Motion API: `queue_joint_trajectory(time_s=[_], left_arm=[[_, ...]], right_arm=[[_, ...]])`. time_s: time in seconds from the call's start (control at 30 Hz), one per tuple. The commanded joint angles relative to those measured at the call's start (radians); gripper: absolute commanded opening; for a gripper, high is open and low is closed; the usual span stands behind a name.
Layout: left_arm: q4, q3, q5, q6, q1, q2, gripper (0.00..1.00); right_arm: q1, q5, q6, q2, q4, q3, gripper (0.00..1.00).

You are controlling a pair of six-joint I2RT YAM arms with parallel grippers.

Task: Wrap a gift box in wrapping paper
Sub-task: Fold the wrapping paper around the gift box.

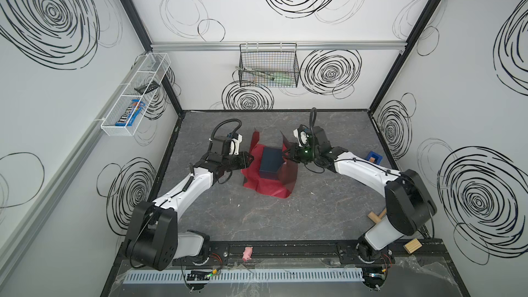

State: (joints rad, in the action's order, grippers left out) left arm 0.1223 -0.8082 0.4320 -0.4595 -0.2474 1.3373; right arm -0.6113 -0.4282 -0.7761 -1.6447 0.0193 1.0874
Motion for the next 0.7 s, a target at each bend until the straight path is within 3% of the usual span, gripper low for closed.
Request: queue_joint_trajectory(time_s=[0.0, 0.23, 0.4, 0.5, 0.67], left_arm=[[-0.048, -0.006, 0.036, -0.006, 0.016, -0.019, 0.32], [-0.043, -0.003, 0.045, -0.001, 0.022, -0.024, 0.32], [-0.042, -0.003, 0.048, -0.001, 0.025, -0.019, 0.32], [-0.049, -0.002, 0.054, -0.008, 0.027, -0.013, 0.33], [-0.055, -0.003, 0.062, -0.012, 0.03, -0.006, 0.33]], right_arm=[[-0.049, 0.013, -0.055, -0.087, -0.041, 0.072, 0.03], [-0.077, -0.02, -0.045, -0.241, -0.06, 0.17, 0.11], [-0.078, -0.041, -0.035, -0.236, -0.098, 0.164, 0.53], [-0.071, -0.011, -0.005, -0.188, -0.077, 0.156, 0.73], [-0.015, -0.012, 0.03, -0.103, -0.04, 0.128, 0.84]])
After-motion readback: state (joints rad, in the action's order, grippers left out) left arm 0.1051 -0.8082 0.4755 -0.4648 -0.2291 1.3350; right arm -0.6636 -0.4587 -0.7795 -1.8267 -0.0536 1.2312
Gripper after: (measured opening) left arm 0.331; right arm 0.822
